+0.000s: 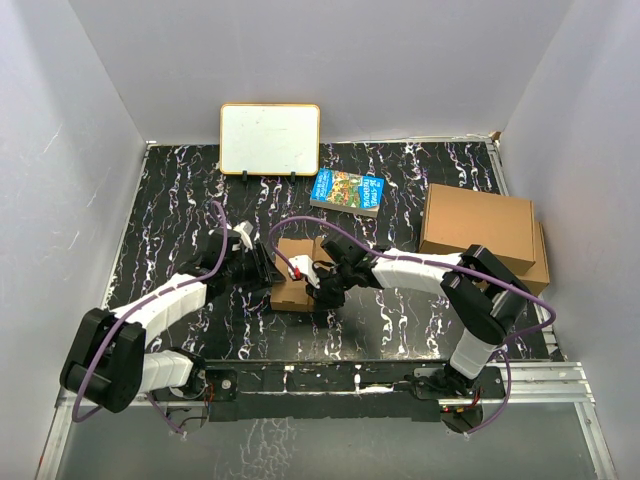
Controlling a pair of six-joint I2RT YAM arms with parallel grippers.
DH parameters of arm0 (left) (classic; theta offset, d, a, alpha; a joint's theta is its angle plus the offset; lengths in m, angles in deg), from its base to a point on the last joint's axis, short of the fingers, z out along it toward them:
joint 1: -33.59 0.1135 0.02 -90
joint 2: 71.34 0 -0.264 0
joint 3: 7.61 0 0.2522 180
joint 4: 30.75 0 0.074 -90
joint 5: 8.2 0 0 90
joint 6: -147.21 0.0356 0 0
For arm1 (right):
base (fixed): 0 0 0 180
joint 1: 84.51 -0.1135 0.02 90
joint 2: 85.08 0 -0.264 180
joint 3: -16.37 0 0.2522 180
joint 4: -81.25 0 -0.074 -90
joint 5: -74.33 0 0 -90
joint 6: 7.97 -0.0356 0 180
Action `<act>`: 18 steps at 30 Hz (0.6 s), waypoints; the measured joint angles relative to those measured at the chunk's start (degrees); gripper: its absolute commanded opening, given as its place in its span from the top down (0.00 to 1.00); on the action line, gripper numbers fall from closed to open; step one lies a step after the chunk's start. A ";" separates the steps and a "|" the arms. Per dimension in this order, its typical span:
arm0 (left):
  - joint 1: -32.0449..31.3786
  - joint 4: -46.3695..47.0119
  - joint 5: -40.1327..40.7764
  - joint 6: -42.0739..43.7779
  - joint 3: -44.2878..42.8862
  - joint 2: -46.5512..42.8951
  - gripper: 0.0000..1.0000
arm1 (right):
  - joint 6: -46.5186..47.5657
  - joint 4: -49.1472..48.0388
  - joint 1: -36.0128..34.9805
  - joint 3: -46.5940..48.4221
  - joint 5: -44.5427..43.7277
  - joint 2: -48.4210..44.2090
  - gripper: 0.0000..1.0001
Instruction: Fold the paper box
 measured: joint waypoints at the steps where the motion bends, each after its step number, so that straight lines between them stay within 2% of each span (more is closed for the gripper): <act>1: -0.04 0.20 0.00 -0.20 0.00 0.11 0.57 | 0.00 0.13 0.00 0.07 0.02 0.00 0.92; 18: -3.06 1.07 4.46 -3.10 0.02 1.36 0.59 | -0.24 2.45 -1.03 0.98 -0.33 -0.02 0.92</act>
